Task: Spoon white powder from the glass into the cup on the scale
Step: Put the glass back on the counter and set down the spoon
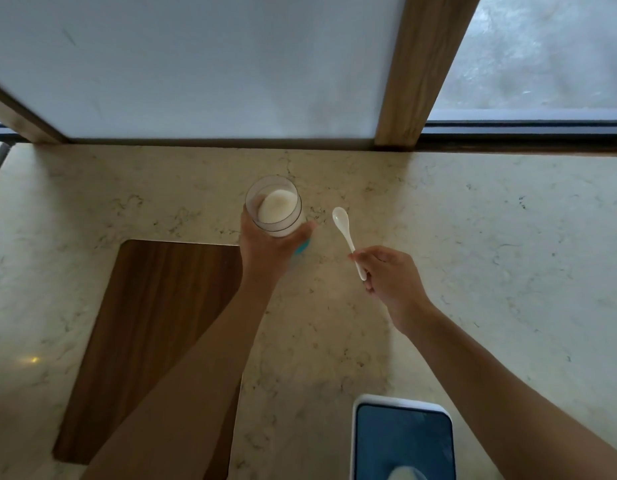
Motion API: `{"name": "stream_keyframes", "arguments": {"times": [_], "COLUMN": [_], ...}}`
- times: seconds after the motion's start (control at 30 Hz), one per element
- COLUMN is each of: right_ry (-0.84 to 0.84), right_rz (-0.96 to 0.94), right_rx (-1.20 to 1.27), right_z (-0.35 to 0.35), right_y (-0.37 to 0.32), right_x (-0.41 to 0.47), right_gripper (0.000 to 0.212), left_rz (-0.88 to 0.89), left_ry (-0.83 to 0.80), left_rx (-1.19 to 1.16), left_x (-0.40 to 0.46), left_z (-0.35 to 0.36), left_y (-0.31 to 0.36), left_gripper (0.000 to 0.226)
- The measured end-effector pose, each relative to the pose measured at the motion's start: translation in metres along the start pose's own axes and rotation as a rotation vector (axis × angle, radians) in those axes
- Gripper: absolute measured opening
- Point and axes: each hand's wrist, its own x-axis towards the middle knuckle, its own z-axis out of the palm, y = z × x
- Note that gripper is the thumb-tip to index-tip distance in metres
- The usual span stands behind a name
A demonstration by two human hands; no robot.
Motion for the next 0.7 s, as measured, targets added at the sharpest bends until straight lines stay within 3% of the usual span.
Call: {"name": "stream_keyframes", "arguments": {"times": [0.37,0.7], "right_ry": [0.022,0.065], "right_rz": [-0.053,-0.039], "right_rx": [-0.048,-0.087], "right_z": [-0.018,-0.054], "right_y": [-0.004,0.013], "right_x": [-0.025,-0.083], "right_gripper": [0.013,0.019], "left_rz": [-0.064,-0.125], "left_ry": [-0.060,-0.011], "left_rx": [-0.028,-0.047], "left_x": [-0.022,-0.094], "left_z": [-0.021,-0.056], "left_y": [0.000,0.013], "left_gripper": [0.105,0.096]}}
